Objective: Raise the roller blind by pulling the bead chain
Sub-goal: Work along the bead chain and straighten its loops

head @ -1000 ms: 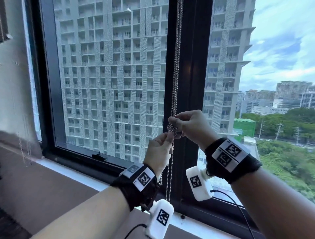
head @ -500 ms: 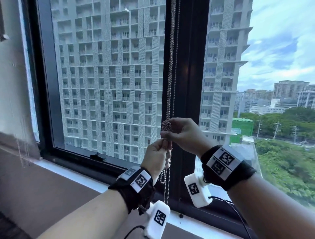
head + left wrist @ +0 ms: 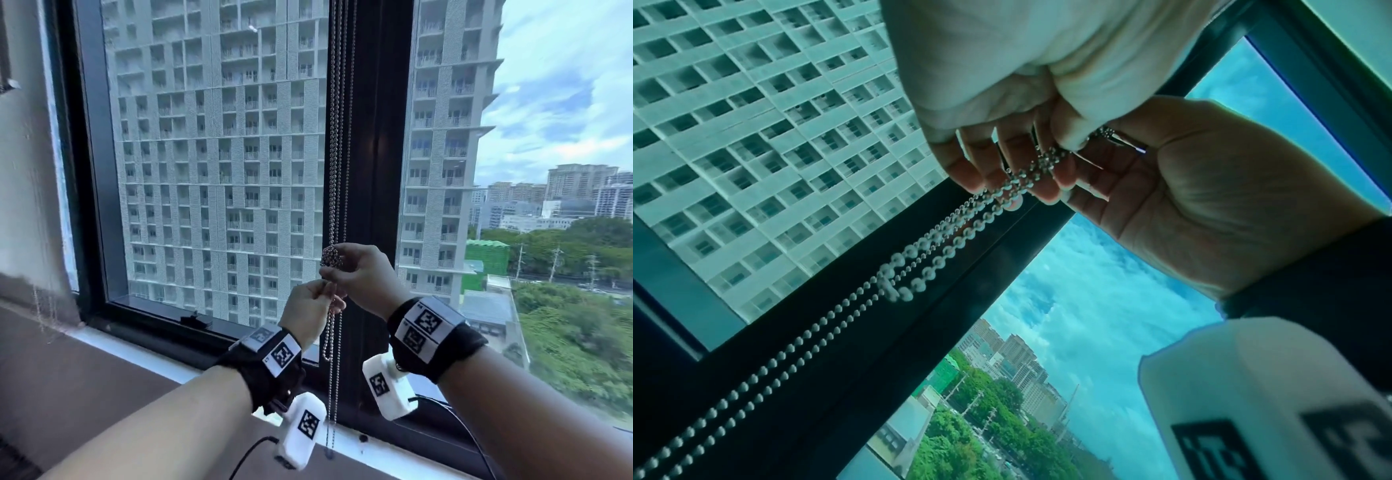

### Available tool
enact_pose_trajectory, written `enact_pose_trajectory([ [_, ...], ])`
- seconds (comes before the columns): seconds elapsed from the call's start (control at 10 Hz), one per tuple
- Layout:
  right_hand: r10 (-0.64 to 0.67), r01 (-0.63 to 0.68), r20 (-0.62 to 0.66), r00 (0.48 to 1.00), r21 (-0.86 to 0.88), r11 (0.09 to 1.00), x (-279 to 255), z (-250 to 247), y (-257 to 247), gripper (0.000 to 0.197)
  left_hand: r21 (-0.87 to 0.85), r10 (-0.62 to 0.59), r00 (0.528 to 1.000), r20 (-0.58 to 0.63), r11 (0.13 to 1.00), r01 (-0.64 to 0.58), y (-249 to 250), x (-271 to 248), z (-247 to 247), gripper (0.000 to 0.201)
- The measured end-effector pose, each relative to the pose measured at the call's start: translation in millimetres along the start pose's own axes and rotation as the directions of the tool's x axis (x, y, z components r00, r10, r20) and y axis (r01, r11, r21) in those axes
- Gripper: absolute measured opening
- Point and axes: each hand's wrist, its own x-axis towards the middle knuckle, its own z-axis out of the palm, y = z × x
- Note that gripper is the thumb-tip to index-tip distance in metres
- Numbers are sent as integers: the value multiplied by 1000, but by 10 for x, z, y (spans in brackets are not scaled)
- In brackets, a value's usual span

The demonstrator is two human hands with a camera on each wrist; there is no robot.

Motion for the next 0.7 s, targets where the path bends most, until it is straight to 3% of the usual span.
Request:
enact_pose_trajectory([
  [0.2,-20,22,12,1000,-138,990,132,8,6,17,351,74,996,42,932,-85,149,160,-153,26],
  [0.4,7,-5,6,1000,-315,949,336,-27,-31,35,686,77,993,86,718,-116,420,422,-301,48],
  [0.5,54,-35,36,998,-403,914,441,-69,-74,46,769,87,991,97,625,-131,601,520,-389,64],
  [0.7,160,-112,36,986,-565,818,601,-246,-200,70,890,93,988,120,432,-148,901,696,-666,73],
])
